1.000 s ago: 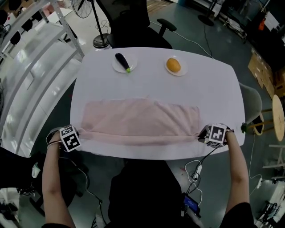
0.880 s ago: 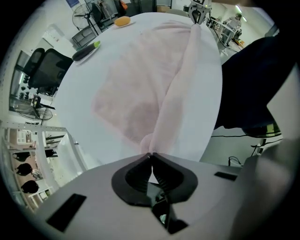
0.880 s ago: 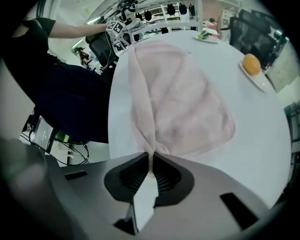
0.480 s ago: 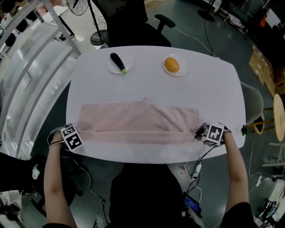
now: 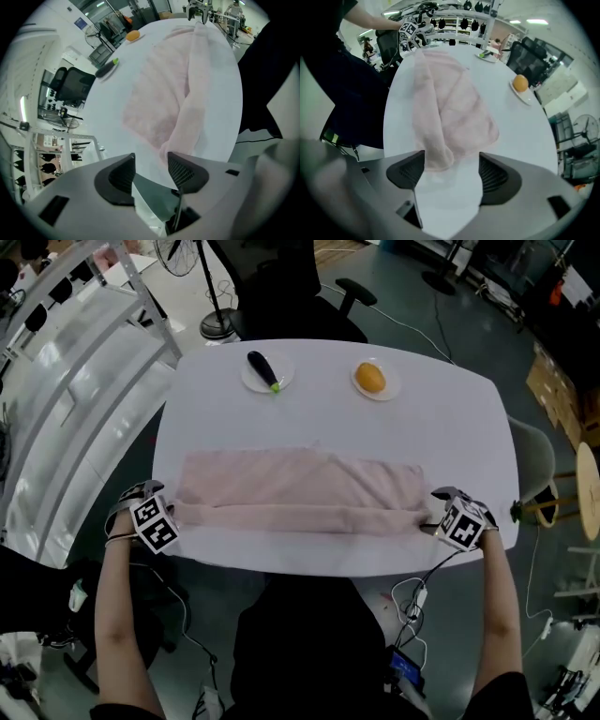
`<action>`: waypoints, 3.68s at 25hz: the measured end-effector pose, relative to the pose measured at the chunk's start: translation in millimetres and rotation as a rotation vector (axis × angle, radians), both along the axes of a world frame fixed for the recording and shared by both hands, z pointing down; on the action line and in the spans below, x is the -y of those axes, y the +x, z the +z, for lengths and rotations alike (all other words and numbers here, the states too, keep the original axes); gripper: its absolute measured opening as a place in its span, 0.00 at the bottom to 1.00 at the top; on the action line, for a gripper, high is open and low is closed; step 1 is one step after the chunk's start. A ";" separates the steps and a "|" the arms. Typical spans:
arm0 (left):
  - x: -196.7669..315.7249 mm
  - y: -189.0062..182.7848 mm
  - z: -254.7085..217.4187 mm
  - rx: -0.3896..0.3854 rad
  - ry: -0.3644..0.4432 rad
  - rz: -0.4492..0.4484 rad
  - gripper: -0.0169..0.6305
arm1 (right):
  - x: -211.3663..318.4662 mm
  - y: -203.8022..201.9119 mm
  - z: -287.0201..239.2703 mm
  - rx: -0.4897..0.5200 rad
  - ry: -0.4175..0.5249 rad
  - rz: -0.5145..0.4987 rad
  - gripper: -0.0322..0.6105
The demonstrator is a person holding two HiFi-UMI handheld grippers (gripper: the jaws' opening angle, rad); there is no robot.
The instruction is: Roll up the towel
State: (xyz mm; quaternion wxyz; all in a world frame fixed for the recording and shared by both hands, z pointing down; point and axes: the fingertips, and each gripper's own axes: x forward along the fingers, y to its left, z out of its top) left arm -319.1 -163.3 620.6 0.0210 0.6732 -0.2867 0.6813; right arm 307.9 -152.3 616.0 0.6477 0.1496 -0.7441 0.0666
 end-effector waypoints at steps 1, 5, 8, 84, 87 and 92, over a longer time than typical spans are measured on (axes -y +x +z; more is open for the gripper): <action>3.1 -0.9 -8.6 -0.011 0.040 0.004 0.40 | 1.6 3.4 -5.9 -0.010 0.029 0.017 0.64; 6.4 -7.9 -41.4 -0.046 0.159 0.011 0.41 | 6.1 15.2 -32.7 -0.020 0.152 0.119 0.73; -3.5 -7.0 -55.9 -0.051 0.190 0.044 0.42 | -2.2 14.0 -48.0 0.003 0.207 0.151 0.74; -16.3 32.1 13.7 -0.016 0.015 0.172 0.09 | -73.2 24.3 19.8 -0.006 -0.065 0.201 0.10; -9.5 33.7 16.8 -0.016 0.009 0.158 0.09 | -68.5 24.0 27.1 -0.008 -0.088 0.234 0.11; -4.8 33.6 24.3 -0.014 -0.008 0.147 0.09 | -60.2 21.5 26.9 -0.016 -0.097 0.218 0.11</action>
